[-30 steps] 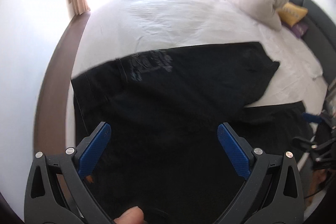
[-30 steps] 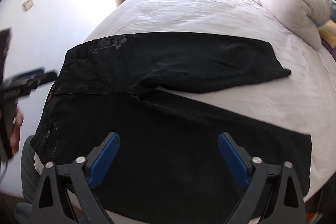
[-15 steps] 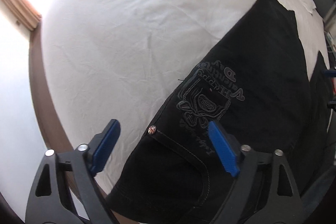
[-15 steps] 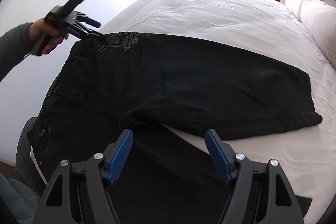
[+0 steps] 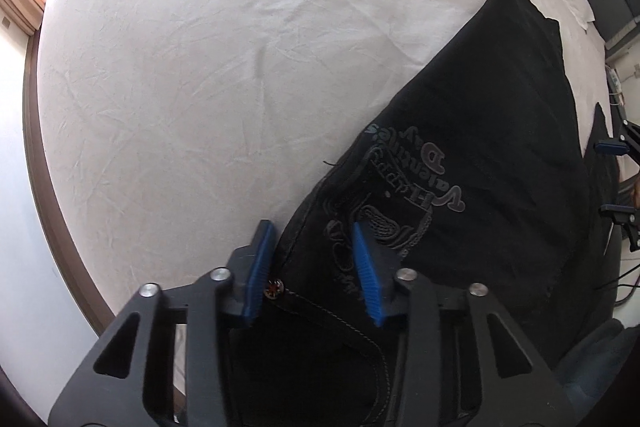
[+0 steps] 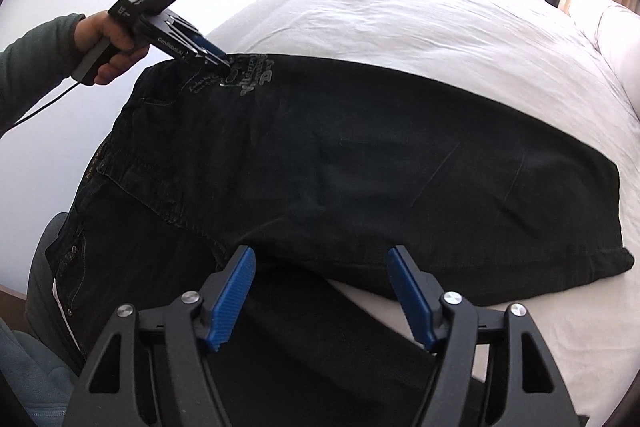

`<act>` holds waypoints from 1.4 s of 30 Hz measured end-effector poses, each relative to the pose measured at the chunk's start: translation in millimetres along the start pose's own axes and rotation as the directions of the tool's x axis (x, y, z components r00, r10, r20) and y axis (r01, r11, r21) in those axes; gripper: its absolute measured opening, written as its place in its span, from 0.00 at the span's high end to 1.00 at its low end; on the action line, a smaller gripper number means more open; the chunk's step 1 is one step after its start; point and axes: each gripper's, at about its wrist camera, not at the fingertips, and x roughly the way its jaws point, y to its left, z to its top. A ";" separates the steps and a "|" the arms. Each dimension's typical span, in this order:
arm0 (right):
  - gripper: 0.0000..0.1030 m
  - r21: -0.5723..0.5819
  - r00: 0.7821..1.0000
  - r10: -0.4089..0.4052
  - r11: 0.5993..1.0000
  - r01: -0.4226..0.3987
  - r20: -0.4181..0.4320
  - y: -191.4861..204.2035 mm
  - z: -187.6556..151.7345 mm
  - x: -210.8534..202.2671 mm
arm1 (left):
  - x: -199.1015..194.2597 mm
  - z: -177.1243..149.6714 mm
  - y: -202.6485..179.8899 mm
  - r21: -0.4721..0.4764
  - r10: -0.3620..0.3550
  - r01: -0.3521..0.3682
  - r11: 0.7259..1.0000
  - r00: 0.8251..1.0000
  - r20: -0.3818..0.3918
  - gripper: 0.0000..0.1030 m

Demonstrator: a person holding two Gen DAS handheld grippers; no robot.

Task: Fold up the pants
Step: 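Grasp the jeans waistband with the left tool while the right tool grasps the other waistband end, then lift the jeans waistband with both tools and fold it over toward the legs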

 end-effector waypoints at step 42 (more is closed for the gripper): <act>0.71 -0.530 0.990 -0.086 0.848 0.015 -0.110 -1.0 173.3 84.1 | -86.2 -77.5 -79.9 0.059 0.171 -0.209 0.976 0.910 0.379 0.94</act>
